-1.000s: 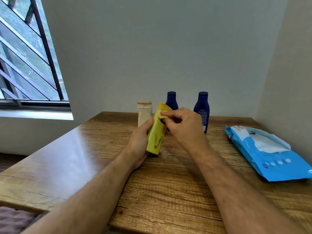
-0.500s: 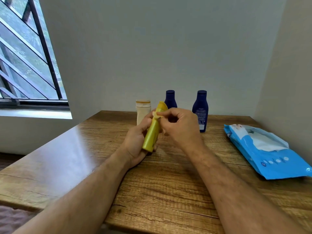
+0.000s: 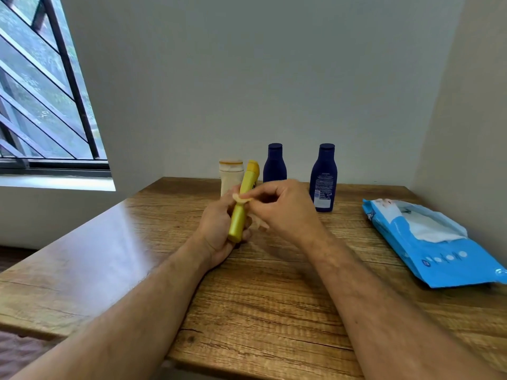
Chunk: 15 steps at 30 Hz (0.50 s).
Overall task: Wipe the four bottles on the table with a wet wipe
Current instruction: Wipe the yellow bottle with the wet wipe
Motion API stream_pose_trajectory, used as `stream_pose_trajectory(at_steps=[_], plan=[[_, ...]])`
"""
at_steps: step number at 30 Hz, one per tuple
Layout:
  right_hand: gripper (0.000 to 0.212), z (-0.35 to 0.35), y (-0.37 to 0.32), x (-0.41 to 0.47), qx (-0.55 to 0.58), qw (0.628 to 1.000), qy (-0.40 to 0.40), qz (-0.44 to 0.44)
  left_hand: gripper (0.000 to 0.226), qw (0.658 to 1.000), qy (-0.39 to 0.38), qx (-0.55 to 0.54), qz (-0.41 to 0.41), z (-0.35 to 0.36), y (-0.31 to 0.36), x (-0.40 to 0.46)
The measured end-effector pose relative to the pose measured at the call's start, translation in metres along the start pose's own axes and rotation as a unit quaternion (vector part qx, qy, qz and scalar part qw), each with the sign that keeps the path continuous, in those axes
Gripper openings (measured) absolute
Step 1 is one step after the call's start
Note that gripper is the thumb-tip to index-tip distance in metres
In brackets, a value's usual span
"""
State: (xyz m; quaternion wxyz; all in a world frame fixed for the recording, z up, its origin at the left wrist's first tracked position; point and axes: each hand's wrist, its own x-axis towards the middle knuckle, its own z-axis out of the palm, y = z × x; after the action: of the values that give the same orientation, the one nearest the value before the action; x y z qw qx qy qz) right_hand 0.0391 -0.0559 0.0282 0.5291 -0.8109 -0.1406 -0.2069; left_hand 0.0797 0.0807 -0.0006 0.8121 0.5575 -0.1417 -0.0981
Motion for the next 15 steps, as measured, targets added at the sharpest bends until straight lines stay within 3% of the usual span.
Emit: stream_pose_trajectory(at_steps=[2, 4, 6, 11, 13, 15], plan=[[0.010, -0.0017, 0.0016, 0.0028, 0.004, 0.997, 0.077, -0.004, 0.041, 1.000, 0.011, 0.017, -0.014, 0.0010, -0.0010, 0.0007], [0.013, -0.0046, 0.0017, 0.0040, 0.012, 0.994, 0.105, 0.000, 0.038, 0.999, 0.008, 0.029, -0.014, 0.0024, -0.0019, 0.0003], [0.013, -0.0058, -0.0001, 0.0019, 0.020, 0.998, 0.062, 0.011, 0.037, 1.000, 0.016, 0.023, -0.012, 0.0033, -0.0014, -0.0001], [0.011, -0.0030, -0.0034, 0.0000, -0.014, 0.988, -0.146, 0.047, 0.043, 0.999, 0.040, -0.022, -0.022, 0.0003, 0.0014, 0.0011], [0.009, -0.0040, -0.0034, 0.0004, -0.019, 0.987, -0.152, 0.046, 0.041, 0.999, 0.043, -0.006, -0.020, -0.0012, 0.0015, 0.0021], [0.008, -0.0040, -0.0043, -0.0007, -0.005, 0.994, -0.103, 0.038, 0.038, 0.998, 0.027, 0.060, -0.007, -0.0013, 0.0000, 0.0029]])
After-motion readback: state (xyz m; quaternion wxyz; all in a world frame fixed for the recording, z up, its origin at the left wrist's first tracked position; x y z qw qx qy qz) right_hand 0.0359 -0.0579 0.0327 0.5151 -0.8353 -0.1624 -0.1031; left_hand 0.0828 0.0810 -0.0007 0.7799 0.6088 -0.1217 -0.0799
